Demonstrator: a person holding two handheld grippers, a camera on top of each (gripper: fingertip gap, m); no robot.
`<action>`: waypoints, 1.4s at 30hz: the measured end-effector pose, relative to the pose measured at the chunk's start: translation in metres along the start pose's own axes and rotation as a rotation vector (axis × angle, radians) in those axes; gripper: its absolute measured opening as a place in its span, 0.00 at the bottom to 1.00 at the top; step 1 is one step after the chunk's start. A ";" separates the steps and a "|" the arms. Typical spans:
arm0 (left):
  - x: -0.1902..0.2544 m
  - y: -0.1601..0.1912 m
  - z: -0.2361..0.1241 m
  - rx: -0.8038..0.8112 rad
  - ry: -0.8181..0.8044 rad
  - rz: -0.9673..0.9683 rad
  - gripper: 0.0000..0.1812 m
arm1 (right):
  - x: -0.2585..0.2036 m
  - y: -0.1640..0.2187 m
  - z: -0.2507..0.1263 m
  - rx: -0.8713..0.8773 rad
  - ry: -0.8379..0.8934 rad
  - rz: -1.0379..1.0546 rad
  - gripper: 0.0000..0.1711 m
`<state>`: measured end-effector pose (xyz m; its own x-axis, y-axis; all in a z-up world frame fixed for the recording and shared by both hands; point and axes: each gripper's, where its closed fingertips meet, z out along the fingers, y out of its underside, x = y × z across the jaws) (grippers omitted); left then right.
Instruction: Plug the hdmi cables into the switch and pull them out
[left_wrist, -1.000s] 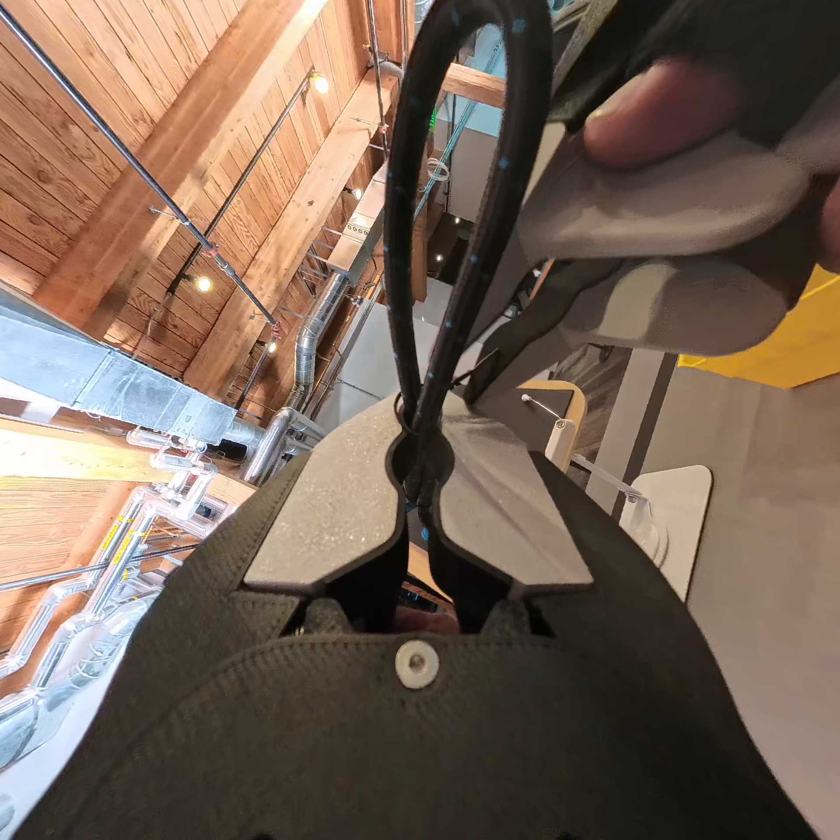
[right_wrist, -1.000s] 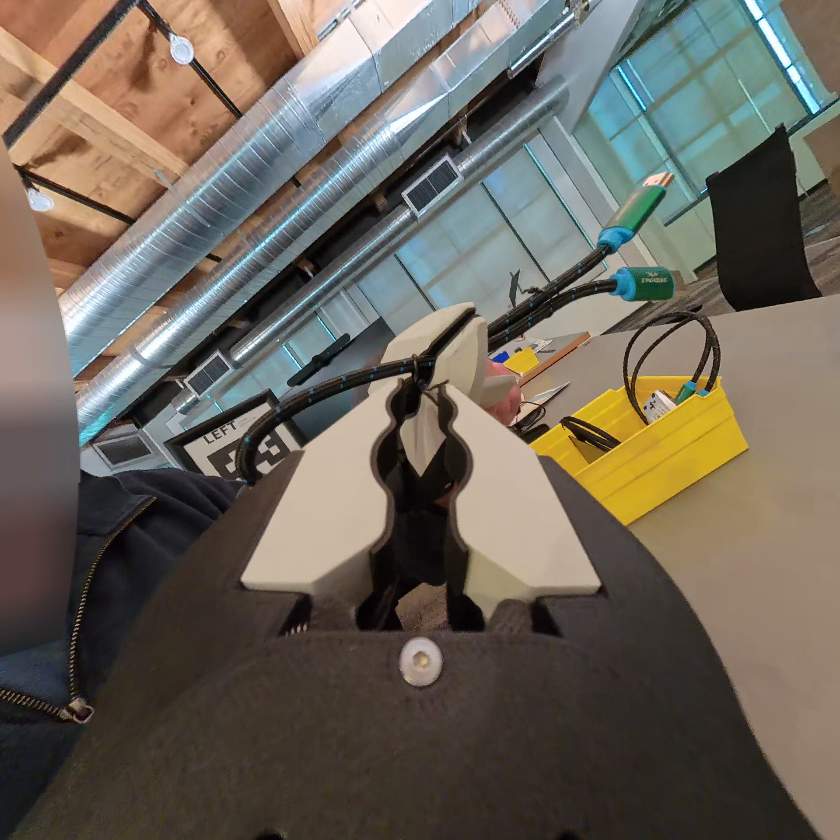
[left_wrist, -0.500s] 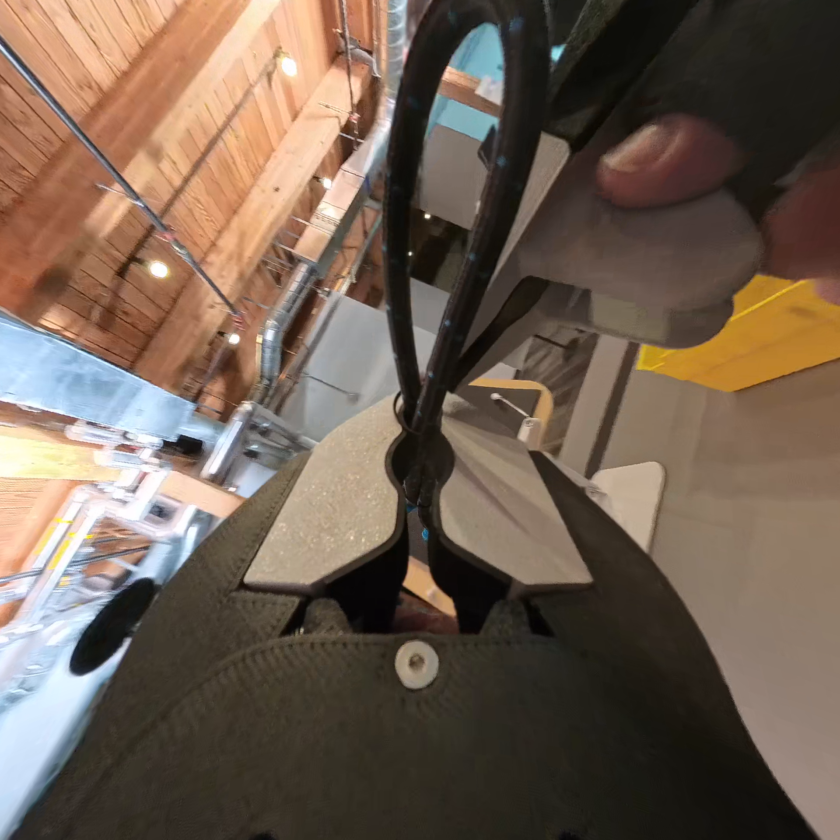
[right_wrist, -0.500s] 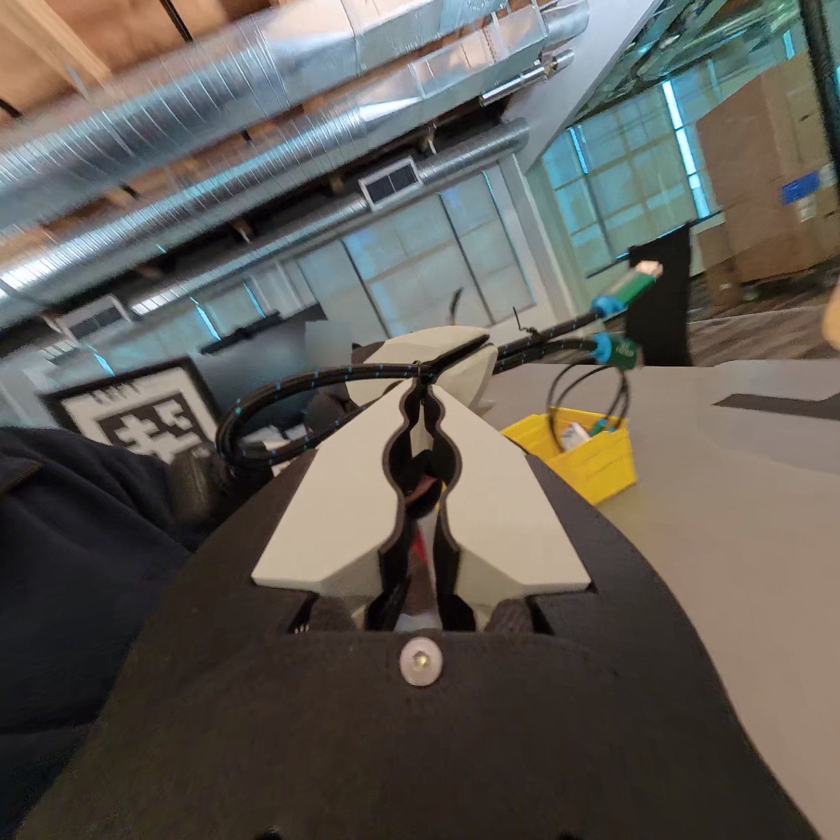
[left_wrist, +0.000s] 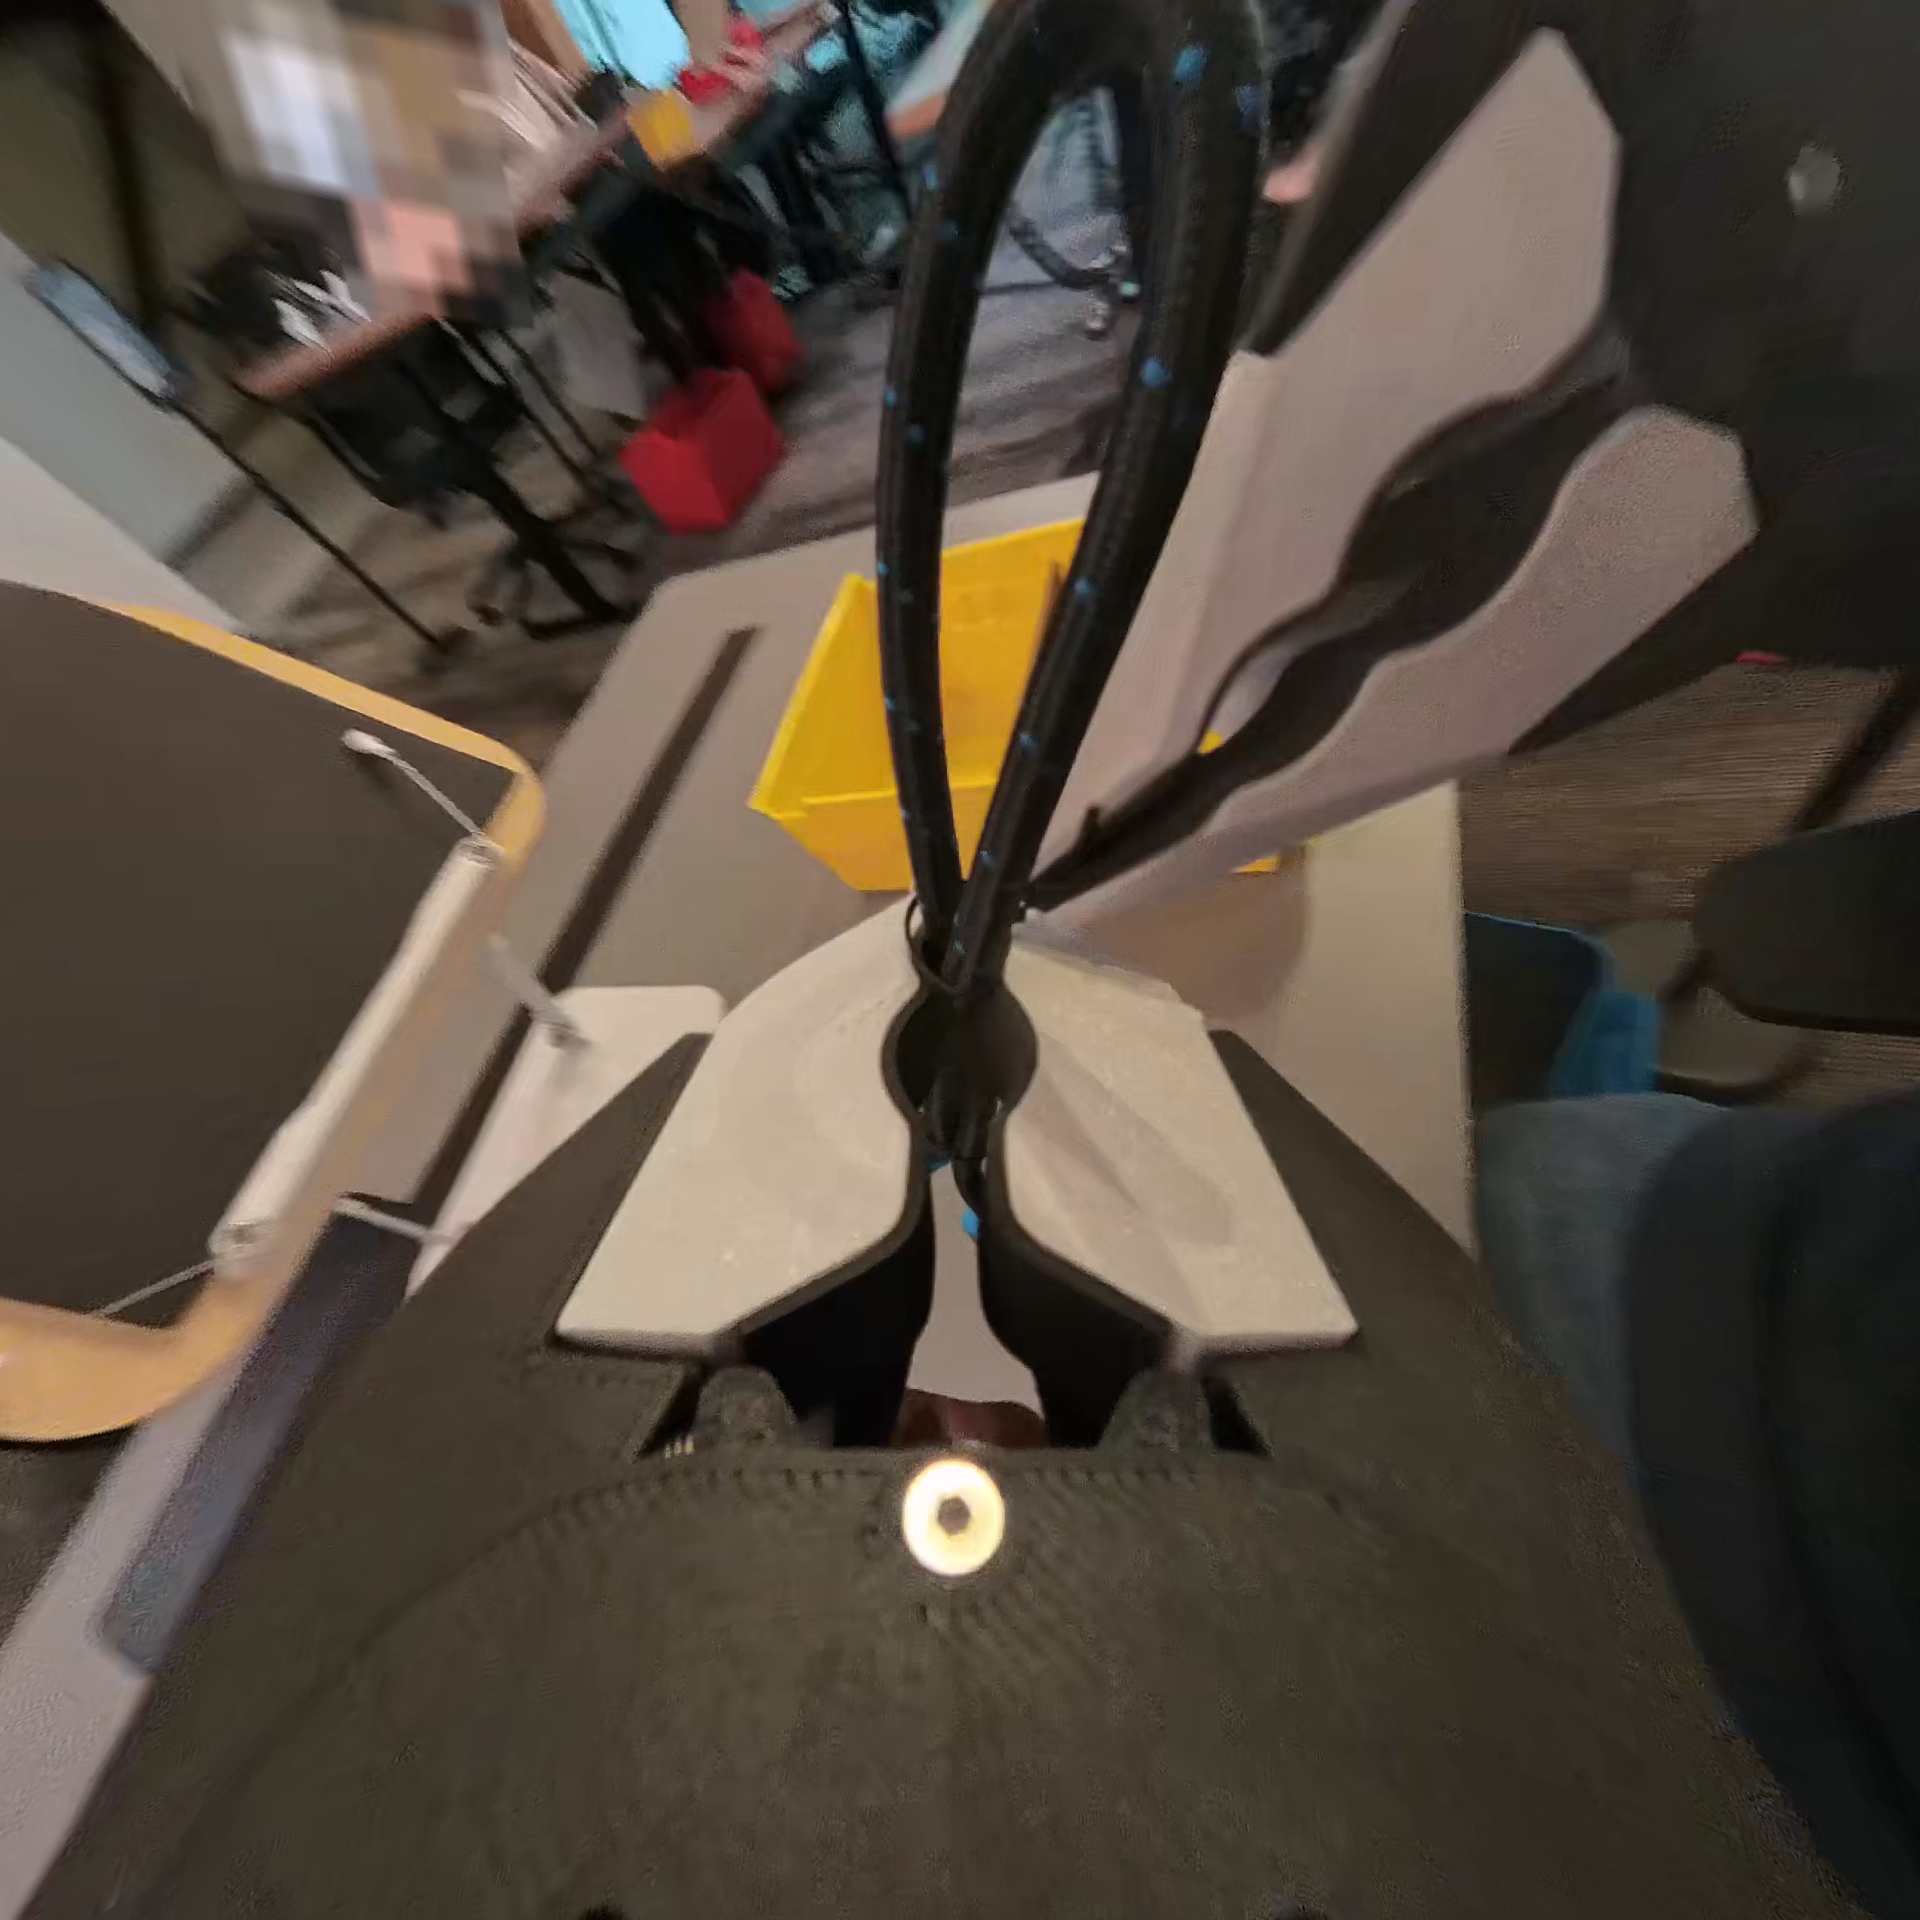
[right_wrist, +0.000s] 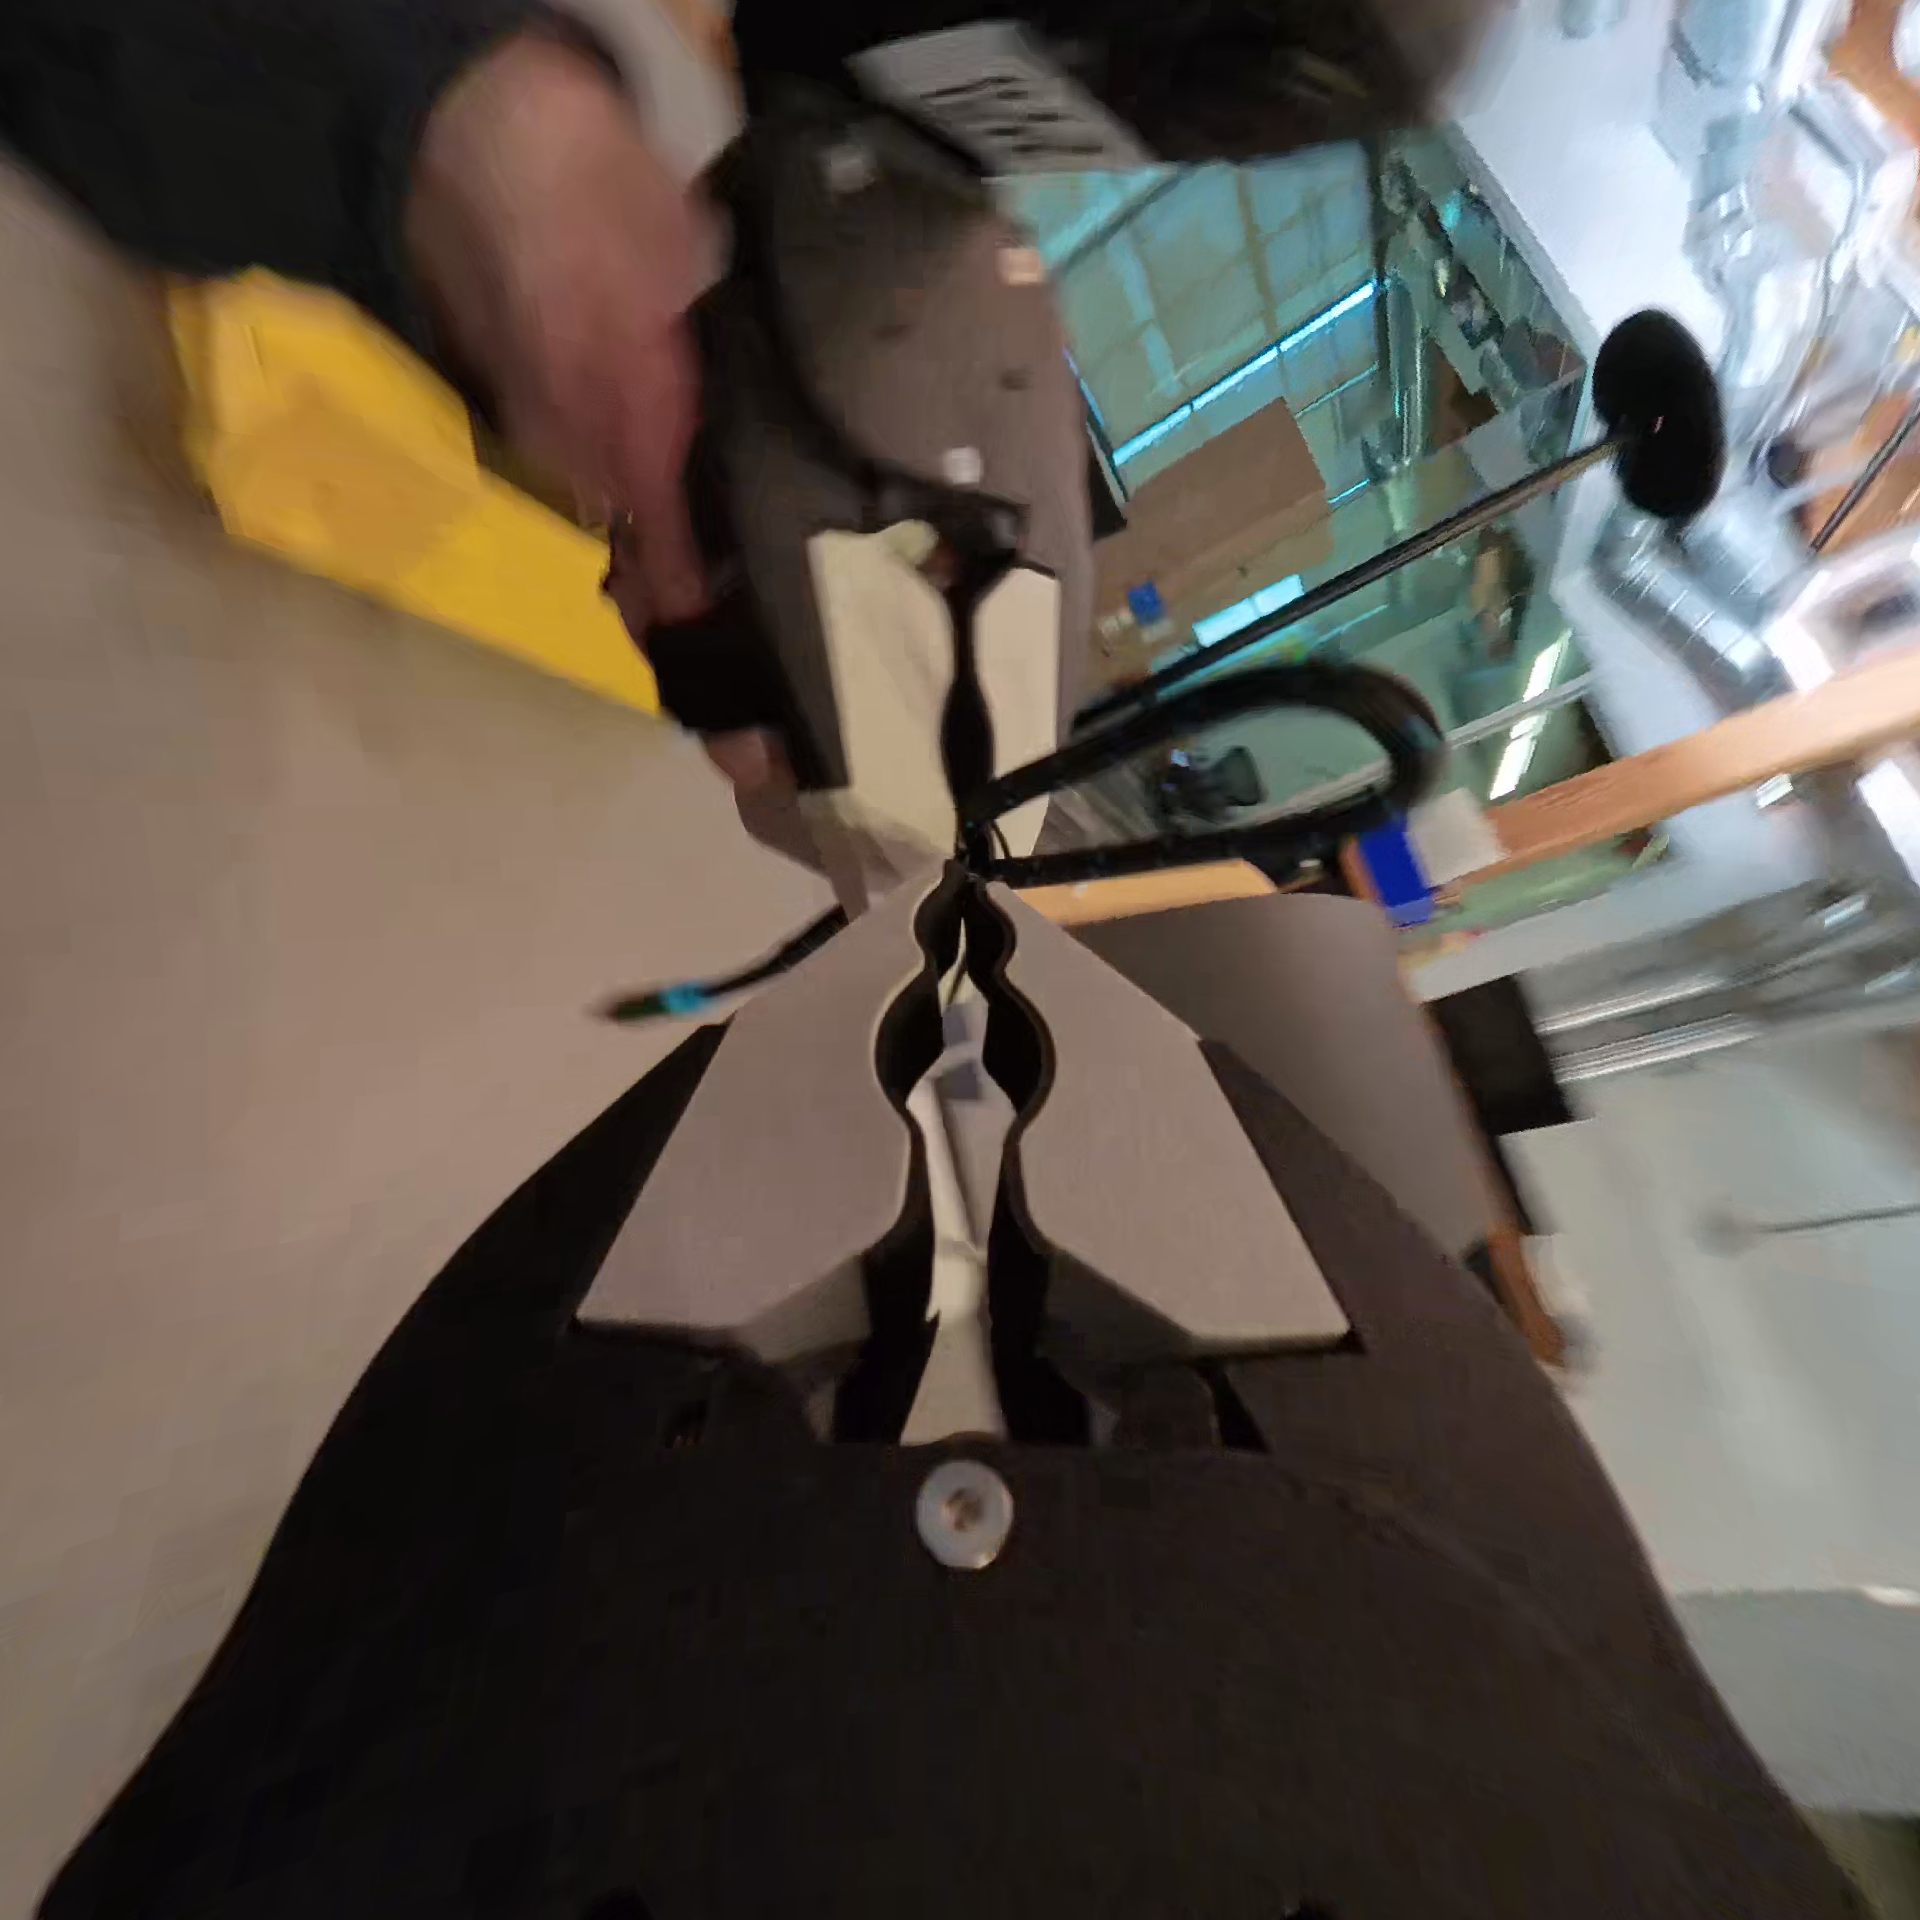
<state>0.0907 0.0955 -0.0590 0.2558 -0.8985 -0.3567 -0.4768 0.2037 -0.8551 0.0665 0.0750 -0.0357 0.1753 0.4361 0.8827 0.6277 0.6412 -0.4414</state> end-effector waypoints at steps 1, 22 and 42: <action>0.002 0.002 0.001 -0.007 0.038 -0.030 0.00 | -0.003 0.001 0.001 -0.045 0.005 -0.124 0.00; -0.028 -0.004 0.003 0.071 -0.217 0.173 0.01 | 0.010 0.007 0.000 0.249 -0.208 0.961 0.16; -0.038 -0.014 0.003 0.052 -0.474 0.324 0.01 | 0.019 0.008 0.010 0.228 0.068 0.787 0.01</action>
<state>0.0900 0.1274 -0.0344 0.4586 -0.5170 -0.7228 -0.5544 0.4692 -0.6874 0.0672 0.0947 -0.0237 0.5499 0.7773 0.3058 0.1337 0.2795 -0.9508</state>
